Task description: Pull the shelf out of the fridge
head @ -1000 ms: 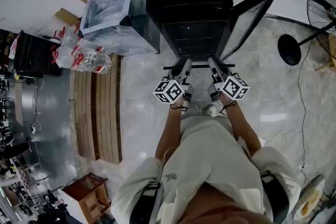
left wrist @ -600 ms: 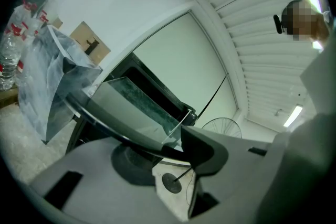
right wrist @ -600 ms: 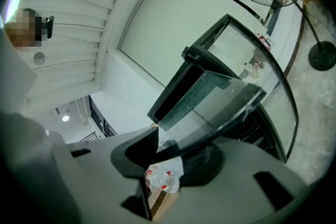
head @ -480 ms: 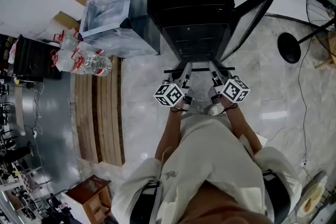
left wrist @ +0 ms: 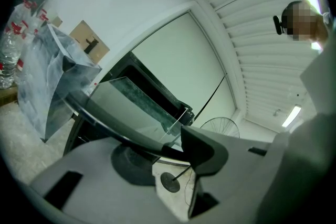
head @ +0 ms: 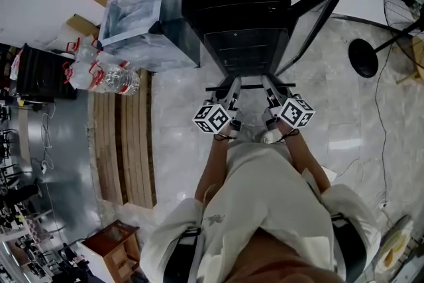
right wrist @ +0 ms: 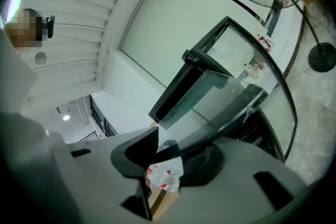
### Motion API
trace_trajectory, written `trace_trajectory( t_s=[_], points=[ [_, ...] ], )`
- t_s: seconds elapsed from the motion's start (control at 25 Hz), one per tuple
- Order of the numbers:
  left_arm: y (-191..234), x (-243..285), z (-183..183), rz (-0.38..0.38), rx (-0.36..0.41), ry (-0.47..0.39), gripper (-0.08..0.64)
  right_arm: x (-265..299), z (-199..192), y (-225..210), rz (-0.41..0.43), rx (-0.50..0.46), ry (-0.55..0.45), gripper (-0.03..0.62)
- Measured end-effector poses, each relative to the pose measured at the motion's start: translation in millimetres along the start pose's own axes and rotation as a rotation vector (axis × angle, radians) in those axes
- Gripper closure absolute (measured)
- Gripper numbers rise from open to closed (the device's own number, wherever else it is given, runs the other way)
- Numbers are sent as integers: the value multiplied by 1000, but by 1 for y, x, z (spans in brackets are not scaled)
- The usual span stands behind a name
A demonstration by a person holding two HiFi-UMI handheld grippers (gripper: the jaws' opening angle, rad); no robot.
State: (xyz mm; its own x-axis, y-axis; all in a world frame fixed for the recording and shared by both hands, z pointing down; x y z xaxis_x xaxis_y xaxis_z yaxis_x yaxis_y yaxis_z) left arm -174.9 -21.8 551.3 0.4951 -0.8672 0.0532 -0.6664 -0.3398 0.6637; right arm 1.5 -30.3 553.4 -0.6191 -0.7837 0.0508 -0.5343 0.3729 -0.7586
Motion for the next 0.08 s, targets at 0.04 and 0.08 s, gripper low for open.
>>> trace_trajectory(
  t_s=[0.04,0.08],
  points=[
    [-3,0,-1,0,2,-2,413,-3,1,0,2,0,0,485],
    [-5,-1,-2,-1,3,-4,413,-5,2,-1,4,0,-1,485]
  ],
)
Point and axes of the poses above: the fingertips, and each gripper's own axes: x forward along the fingers, y to its left, z out of its top, the point moved 5 cm from there along -x, backward along the fingers, and after that the axes turned 1 degree about z, right-handed, at the moved point
